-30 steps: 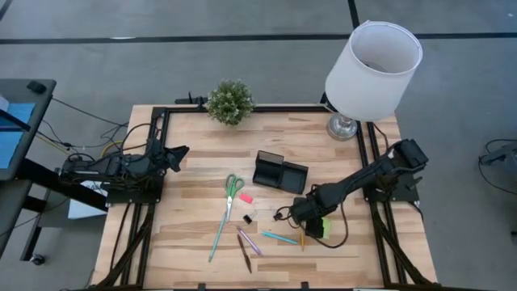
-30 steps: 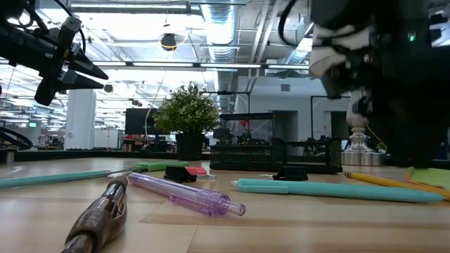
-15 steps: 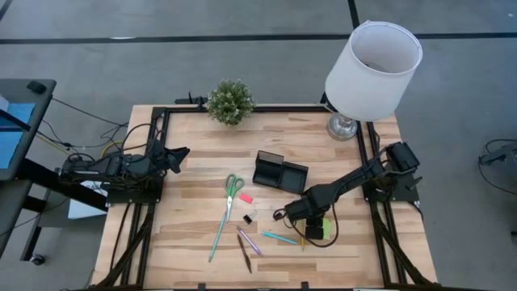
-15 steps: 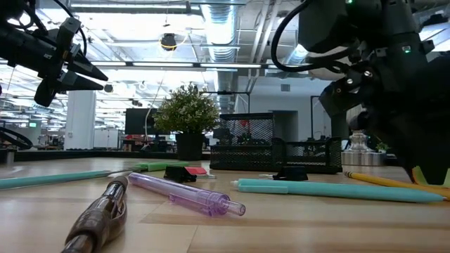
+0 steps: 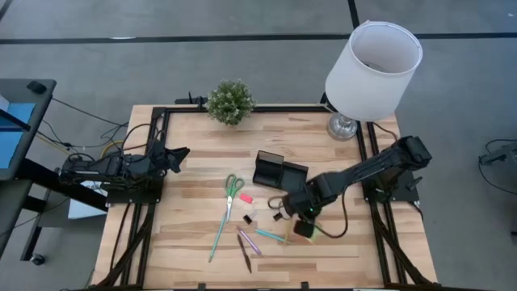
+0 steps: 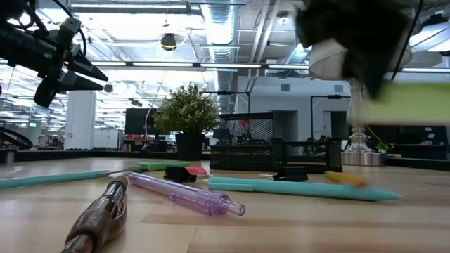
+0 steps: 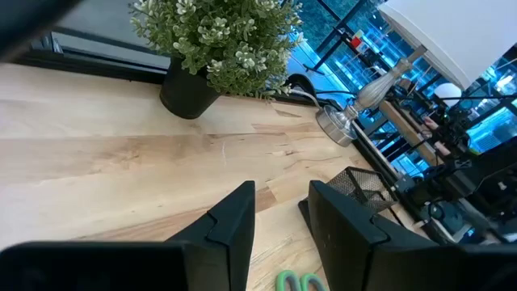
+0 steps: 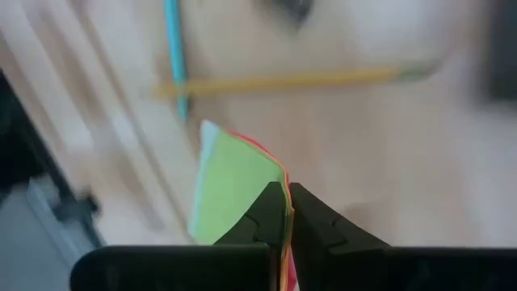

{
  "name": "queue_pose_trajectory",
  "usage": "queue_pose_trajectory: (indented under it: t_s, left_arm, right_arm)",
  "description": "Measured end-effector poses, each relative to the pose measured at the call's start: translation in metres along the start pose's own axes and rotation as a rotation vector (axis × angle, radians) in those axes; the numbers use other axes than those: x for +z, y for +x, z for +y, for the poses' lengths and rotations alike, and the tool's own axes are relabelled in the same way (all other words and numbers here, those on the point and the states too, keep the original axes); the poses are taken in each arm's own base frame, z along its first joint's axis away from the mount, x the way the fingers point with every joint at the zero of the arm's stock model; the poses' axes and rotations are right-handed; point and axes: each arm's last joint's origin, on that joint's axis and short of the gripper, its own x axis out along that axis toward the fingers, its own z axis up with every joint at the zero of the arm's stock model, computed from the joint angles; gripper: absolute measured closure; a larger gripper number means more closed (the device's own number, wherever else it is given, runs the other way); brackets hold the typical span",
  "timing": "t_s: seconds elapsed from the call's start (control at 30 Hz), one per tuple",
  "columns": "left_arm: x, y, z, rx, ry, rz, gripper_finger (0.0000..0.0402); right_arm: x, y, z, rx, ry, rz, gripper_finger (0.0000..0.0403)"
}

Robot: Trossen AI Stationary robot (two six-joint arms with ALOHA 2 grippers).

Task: Pick and place office supplies into organizer
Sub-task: Put the green sticky notes on the black desk organizer

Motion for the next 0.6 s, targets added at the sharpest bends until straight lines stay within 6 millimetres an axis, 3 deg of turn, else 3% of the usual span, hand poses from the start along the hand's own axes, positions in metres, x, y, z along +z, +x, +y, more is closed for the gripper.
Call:
queue_pose_trajectory:
  t_s: [0.13, 0.3, 0.47, 0.6]
  left_arm:
    - [0.000, 0.000, 0.000, 0.001, -0.014, 0.000, 0.0292]
    - [0.000, 0.000, 0.000, 0.000, -0.016, 0.000, 0.0292]
    - [0.000, 0.000, 0.000, 0.000, -0.016, 0.000, 0.0292]
    - [0.000, 0.000, 0.000, 0.003, -0.014, 0.000, 0.0292]
  right_arm:
    - [0.017, -0.051, -0.009, -0.127, 0.026, -0.244, 0.0400]
    - [0.039, -0.082, -0.046, -0.286, 0.022, -0.336, 0.0401]
    - [0.060, -0.082, -0.096, -0.343, 0.134, -0.255, 0.0402]
    - [0.076, -0.066, -0.118, -0.271, -0.022, -0.143, 0.0402]
